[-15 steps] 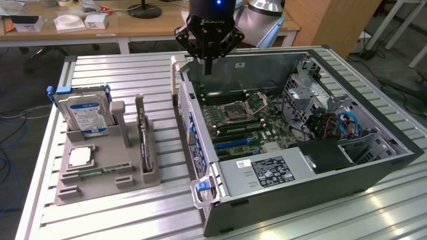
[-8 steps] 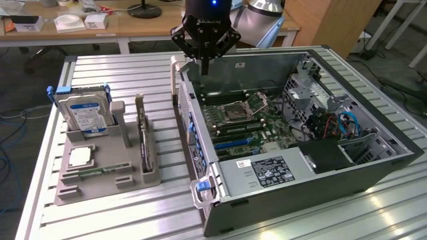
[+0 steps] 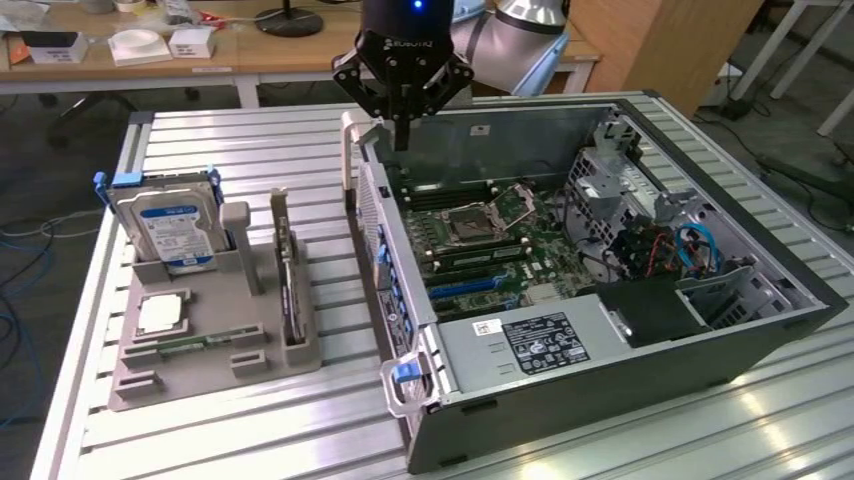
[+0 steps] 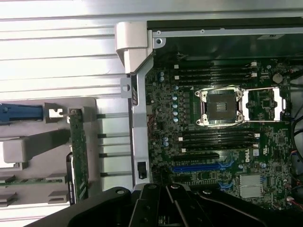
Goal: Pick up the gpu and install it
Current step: 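Reach for the gpu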
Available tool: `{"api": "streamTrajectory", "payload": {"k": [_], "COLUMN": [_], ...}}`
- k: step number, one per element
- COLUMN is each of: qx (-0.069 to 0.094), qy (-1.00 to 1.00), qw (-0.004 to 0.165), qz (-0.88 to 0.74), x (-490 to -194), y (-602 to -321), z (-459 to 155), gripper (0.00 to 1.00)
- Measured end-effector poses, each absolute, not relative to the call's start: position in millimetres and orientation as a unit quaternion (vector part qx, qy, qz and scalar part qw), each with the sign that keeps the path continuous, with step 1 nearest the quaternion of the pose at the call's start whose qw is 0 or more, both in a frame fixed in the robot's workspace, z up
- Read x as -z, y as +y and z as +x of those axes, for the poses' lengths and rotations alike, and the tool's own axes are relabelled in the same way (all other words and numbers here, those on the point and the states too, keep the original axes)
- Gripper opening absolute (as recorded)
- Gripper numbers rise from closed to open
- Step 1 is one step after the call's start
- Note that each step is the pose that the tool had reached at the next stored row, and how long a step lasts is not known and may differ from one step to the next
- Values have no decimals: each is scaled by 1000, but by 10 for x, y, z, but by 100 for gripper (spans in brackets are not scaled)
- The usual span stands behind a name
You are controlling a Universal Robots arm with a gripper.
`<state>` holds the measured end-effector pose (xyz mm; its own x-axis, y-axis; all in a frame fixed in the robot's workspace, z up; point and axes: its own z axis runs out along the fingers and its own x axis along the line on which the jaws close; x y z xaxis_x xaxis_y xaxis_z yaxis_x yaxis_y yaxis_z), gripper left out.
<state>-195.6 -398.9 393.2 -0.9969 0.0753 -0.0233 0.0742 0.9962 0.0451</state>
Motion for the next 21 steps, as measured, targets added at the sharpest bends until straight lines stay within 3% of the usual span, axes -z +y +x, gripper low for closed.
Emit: {"api": "streamTrajectory", "payload": {"k": [21], "qx": [-22], "qy": [999], "qw": [12], "qz": [37], "x": [-3932], "y": [-3989], "z": [-2182], "gripper": [10]}}
